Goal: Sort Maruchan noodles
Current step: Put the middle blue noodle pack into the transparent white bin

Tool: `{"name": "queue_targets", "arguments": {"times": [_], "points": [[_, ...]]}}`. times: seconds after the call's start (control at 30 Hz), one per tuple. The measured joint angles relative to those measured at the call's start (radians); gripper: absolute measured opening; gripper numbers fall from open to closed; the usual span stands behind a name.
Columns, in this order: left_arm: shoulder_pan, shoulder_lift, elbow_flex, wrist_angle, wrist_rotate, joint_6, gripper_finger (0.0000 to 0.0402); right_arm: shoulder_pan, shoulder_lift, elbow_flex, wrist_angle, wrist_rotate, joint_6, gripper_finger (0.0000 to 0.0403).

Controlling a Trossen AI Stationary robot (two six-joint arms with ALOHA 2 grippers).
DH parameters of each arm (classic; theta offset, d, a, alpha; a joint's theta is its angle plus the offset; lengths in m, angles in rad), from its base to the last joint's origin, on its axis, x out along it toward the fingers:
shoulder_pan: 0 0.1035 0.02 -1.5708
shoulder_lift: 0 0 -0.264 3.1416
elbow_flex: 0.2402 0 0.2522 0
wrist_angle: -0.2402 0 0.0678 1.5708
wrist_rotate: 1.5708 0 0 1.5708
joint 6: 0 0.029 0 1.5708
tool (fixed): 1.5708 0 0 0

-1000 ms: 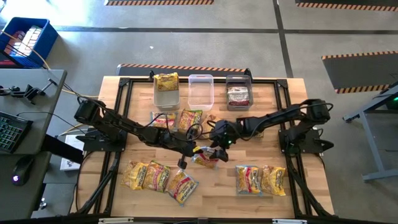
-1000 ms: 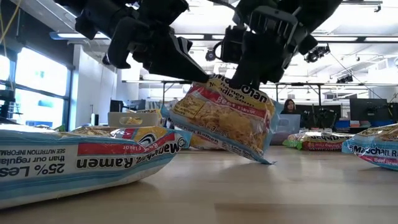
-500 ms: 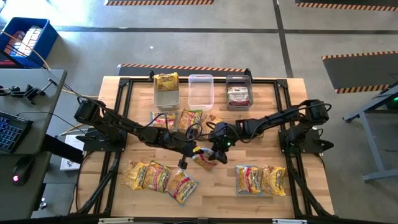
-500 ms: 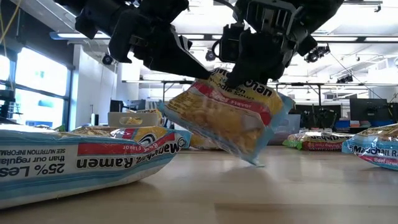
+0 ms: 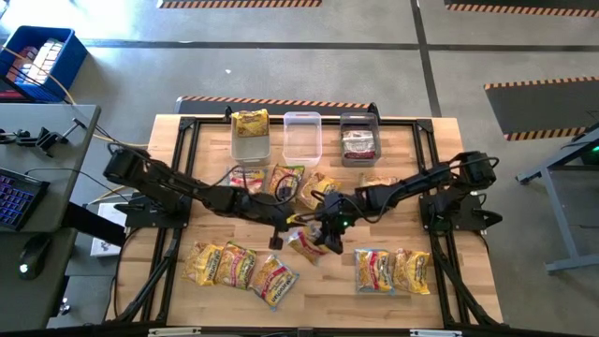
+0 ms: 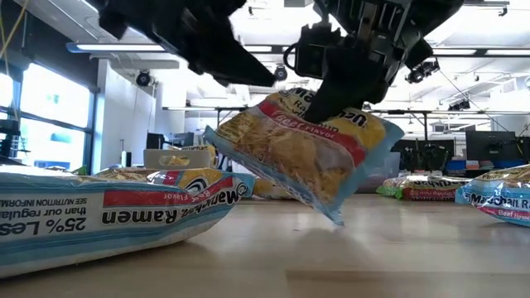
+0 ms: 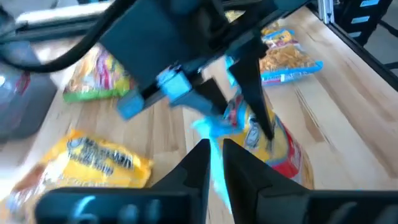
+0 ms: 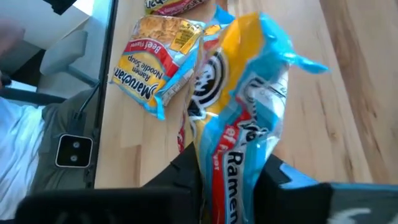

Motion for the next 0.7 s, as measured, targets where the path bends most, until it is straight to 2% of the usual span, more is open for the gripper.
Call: {"name": "queue_targets", "arguments": {"times": [0.1,0.17,0.3,0.43,0.57,0.7], "points": [[-0.002,-0.095,-0.018,-0.061,-0.04,-0.028,0.0053,0.006,-0.013,0.0,-0.003,0.003,0.0,0.0054],[-0.003,-0.161,-0.08,-0.02,-0.064,-0.065,0.0056,0.004,-0.032,0.0,-0.012,0.003,-0.003,0.0051],[0.009,-0.248,-0.265,0.208,-0.062,-0.123,0.0045,-0.031,-0.086,0.011,-0.075,-0.003,-0.052,0.0046],[0.066,-0.287,-0.441,0.478,-0.058,-0.133,0.0023,-0.115,-0.129,0.102,-0.28,0.013,-0.171,0.0041],[0.172,-0.293,-0.537,0.673,0.053,-0.136,0.0003,-0.238,-0.127,0.273,-0.544,0.063,-0.373,0.0034],[0.28,-0.291,-0.561,0.699,0.159,-0.154,0.0002,-0.368,-0.099,0.446,-0.719,0.106,-0.543,0.003]]}}
